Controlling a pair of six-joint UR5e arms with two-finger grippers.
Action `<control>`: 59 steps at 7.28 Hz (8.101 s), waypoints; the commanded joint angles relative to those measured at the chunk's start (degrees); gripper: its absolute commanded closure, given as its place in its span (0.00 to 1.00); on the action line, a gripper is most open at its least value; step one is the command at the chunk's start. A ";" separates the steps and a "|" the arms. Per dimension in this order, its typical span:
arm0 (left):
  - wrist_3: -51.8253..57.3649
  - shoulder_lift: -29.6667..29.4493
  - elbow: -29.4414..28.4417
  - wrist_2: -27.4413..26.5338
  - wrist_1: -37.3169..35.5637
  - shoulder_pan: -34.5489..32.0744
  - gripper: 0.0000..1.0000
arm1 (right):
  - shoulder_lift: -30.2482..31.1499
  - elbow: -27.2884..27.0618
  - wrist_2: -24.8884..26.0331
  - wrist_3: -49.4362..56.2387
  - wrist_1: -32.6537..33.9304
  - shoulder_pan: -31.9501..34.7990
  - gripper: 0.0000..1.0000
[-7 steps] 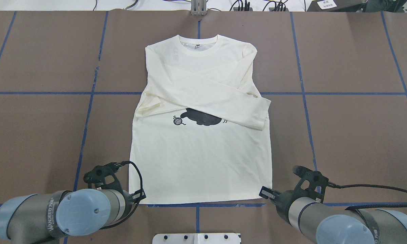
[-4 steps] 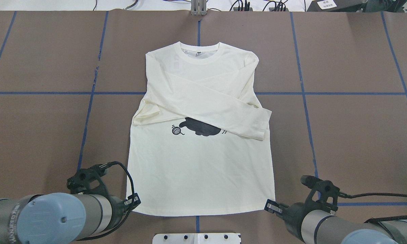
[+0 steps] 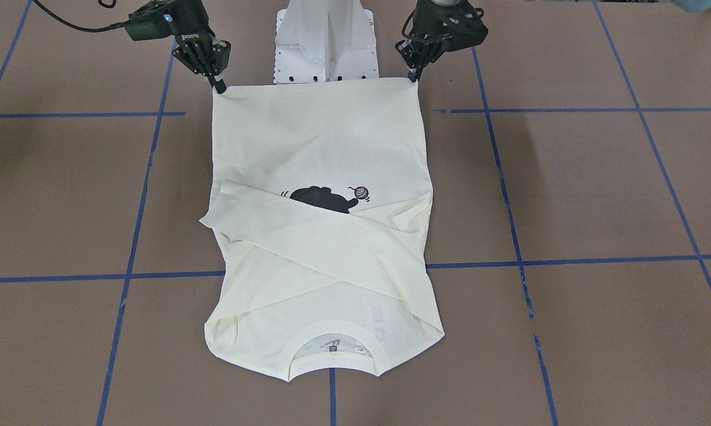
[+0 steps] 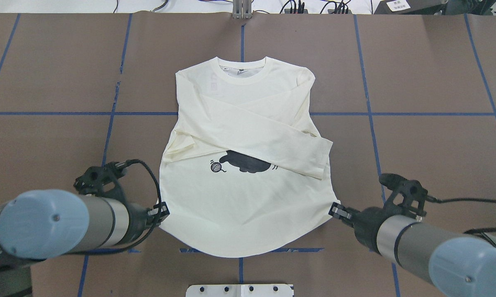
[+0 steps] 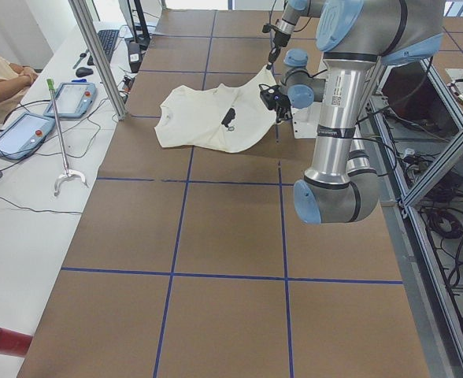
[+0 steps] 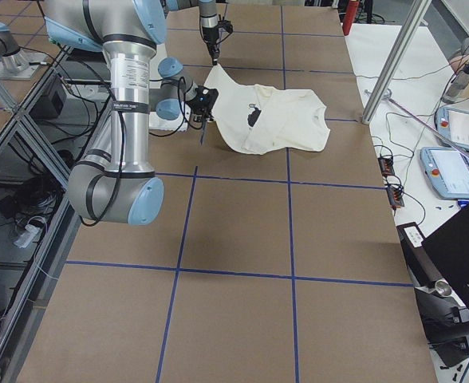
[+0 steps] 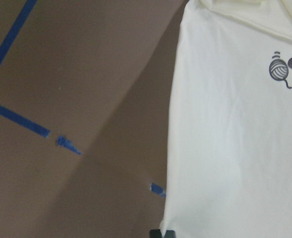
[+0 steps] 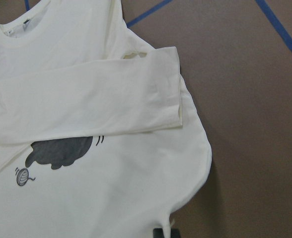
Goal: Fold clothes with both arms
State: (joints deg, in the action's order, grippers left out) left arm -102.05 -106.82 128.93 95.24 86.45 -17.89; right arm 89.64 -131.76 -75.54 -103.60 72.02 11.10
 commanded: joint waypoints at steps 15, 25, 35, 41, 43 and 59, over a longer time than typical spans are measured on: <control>13.63 -21.77 -54.67 -2.43 35.26 -25.53 0.61 | -43.32 64.89 -18.06 26.79 -8.91 33.90 0.41; 13.01 -15.00 -38.76 6.28 38.44 -26.41 0.49 | -16.95 38.25 -22.20 3.32 -20.34 23.71 0.25; 11.71 -14.91 -35.43 6.36 38.09 -26.59 0.50 | 5.54 12.51 -29.55 1.74 -20.60 16.89 1.00; -2.36 -13.25 -26.47 13.75 38.09 -23.00 0.38 | 8.48 4.06 -37.13 -0.99 -20.60 -0.23 0.00; -5.85 -10.88 -24.70 11.92 37.91 -17.84 0.35 | 7.14 2.48 -37.31 -0.99 -20.51 6.00 0.00; -8.43 -13.68 -32.86 -6.55 25.07 -3.30 0.54 | -5.17 16.98 -36.70 -0.29 -19.99 24.85 0.00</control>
State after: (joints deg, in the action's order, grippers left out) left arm -110.49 -120.21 96.96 88.62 110.72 -21.13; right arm 84.46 -114.72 -112.24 -103.84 52.03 35.94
